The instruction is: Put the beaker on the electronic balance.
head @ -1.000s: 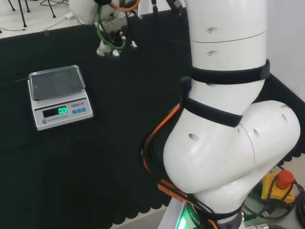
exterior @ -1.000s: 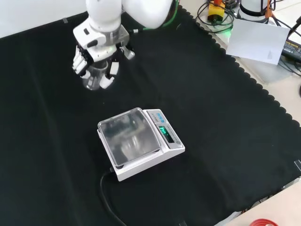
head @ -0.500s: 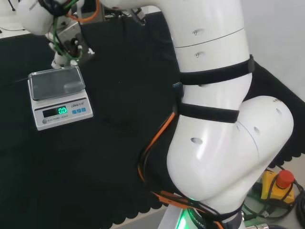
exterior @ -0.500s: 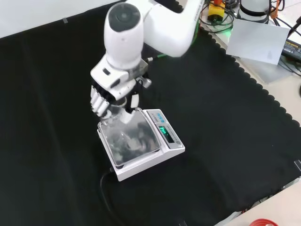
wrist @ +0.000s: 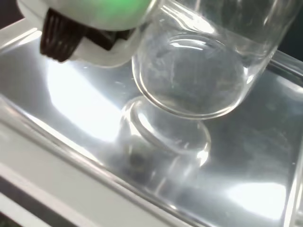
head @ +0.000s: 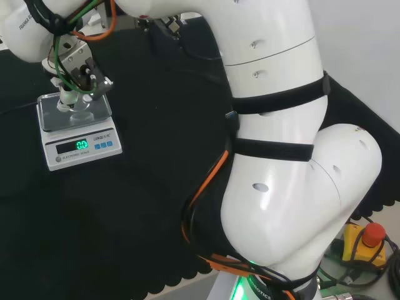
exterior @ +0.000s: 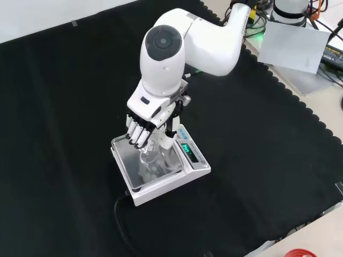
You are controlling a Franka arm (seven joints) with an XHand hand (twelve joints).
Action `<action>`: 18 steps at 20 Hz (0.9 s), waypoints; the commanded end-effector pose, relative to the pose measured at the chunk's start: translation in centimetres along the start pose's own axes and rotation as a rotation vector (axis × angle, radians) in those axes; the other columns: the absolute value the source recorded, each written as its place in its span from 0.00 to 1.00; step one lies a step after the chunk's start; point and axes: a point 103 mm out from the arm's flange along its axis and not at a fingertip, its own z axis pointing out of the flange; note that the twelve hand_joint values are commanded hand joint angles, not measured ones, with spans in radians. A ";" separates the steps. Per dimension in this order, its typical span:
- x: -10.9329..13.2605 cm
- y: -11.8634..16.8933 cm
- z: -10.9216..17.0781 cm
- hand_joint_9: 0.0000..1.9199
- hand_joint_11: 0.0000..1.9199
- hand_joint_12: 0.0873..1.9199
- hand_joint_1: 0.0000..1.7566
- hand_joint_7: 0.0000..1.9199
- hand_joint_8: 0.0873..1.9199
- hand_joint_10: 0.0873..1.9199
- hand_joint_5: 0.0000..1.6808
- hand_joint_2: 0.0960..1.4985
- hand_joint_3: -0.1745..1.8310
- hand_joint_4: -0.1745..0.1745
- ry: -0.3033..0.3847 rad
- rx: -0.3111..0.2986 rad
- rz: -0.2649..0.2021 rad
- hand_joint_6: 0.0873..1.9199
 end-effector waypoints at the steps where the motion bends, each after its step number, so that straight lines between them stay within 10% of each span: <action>1: 0.8 0.2 0.7 0.63 0.69 0.39 0.80 0.46 0.76 0.60 0.54 0.34 0.64 0.13 -0.003 0.028 -0.013 0.77; 5: 0.9 0.3 1.2 0.61 0.68 0.36 0.72 0.39 0.78 0.59 0.44 0.33 0.57 0.03 0.005 0.042 -0.014 0.77; 7: 0.6 0.3 1.2 0.59 0.67 0.37 0.71 0.34 0.72 0.54 0.30 0.27 0.56 0.17 0.010 0.052 -0.022 0.77; 14: -1.2 -0.1 -0.9 0.21 0.13 0.74 0.46 0.04 0.39 0.42 0.01 0.26 0.33 0.64 0.019 -0.015 0.003 0.05; 18: -2.2 -0.5 -2.0 0.06 0.01 0.77 0.35 0.00 0.15 0.43 0.00 0.30 0.18 0.72 0.021 -0.004 -0.034 0.00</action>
